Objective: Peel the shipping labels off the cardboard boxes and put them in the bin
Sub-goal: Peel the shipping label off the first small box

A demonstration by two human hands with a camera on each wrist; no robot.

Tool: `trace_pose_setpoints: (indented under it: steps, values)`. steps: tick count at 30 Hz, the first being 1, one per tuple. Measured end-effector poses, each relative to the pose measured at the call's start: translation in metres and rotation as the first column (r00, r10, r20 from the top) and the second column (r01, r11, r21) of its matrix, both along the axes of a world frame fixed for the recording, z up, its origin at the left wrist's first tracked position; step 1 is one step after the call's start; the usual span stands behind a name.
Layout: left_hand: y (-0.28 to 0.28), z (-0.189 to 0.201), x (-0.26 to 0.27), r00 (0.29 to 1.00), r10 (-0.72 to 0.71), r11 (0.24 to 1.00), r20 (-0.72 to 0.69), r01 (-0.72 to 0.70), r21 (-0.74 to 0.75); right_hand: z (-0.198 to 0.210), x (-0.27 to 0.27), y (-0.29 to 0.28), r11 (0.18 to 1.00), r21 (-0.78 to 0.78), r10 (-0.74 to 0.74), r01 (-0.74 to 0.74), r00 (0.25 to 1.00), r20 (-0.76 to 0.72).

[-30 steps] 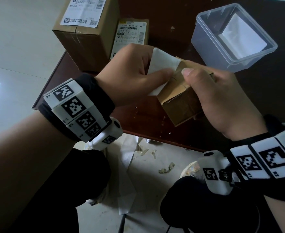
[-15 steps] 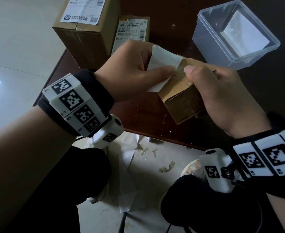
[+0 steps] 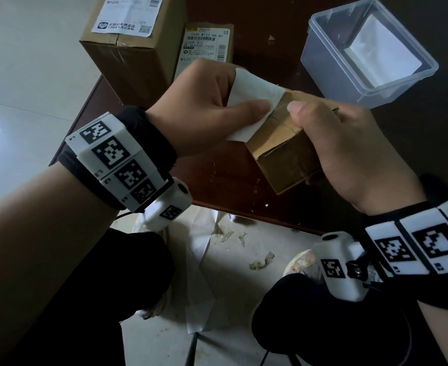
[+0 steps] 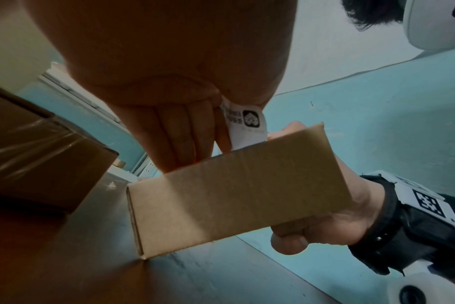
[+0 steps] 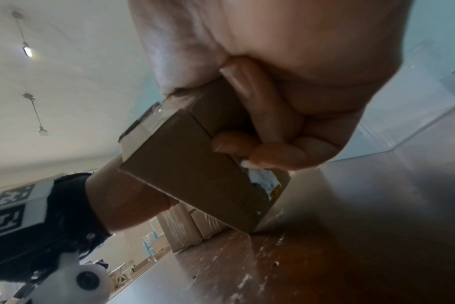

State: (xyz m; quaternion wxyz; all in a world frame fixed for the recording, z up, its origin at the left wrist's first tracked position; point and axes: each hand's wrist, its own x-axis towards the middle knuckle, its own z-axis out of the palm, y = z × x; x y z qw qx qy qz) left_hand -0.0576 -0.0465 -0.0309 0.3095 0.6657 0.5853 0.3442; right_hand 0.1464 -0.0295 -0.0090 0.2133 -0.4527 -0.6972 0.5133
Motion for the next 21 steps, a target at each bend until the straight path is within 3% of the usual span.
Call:
trace_pose_setpoints:
  steps: [21]
  values:
    - [0.0023, 0.0002, -0.0040, 1.000, -0.019, 0.999, 0.019, 0.020, -0.044, -0.0035, 0.0019, 0.0021, 1.000, -0.005, 0.012, -0.012, 1.000, -0.014]
